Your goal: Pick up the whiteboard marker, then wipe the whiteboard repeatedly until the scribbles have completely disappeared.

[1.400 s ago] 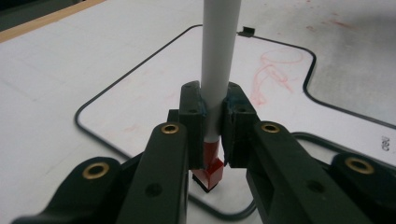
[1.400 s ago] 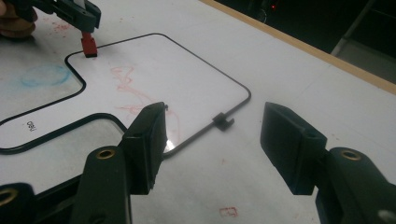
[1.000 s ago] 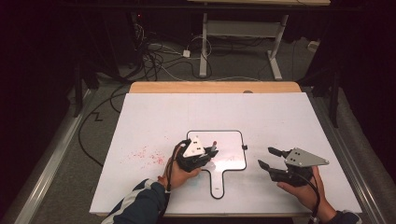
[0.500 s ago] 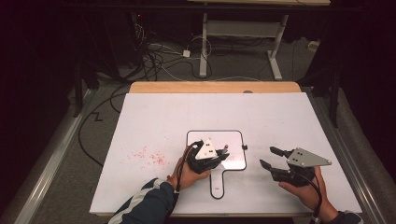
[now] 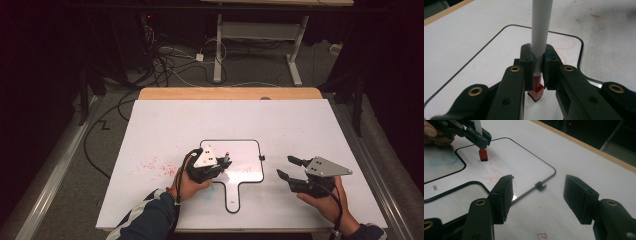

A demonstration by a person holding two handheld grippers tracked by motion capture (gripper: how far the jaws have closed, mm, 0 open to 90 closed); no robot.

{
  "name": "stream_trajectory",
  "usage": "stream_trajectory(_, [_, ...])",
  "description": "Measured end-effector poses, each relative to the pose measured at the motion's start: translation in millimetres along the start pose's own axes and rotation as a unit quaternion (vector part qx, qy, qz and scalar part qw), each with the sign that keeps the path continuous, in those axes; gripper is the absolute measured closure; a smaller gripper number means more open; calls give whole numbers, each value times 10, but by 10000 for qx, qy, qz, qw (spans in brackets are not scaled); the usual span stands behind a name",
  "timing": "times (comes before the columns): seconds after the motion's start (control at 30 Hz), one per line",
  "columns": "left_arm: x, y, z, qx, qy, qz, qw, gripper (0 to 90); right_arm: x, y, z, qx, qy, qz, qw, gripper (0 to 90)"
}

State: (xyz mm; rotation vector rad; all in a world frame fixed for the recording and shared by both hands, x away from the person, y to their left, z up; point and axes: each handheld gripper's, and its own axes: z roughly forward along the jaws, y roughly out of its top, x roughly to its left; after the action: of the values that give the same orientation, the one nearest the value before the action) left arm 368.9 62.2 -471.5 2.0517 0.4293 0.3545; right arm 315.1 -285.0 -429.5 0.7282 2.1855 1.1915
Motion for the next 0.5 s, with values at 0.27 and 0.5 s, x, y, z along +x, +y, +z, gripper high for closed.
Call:
stream_trajectory(0.27, [7,26,41,3,34,-27,10000,790,17,13,21,7,46,-18,10000,417])
stream_trajectory(0.5, [-164,244,349,27,-212,223,9995,790,17,-5,18,41,70,-16,10000,416])
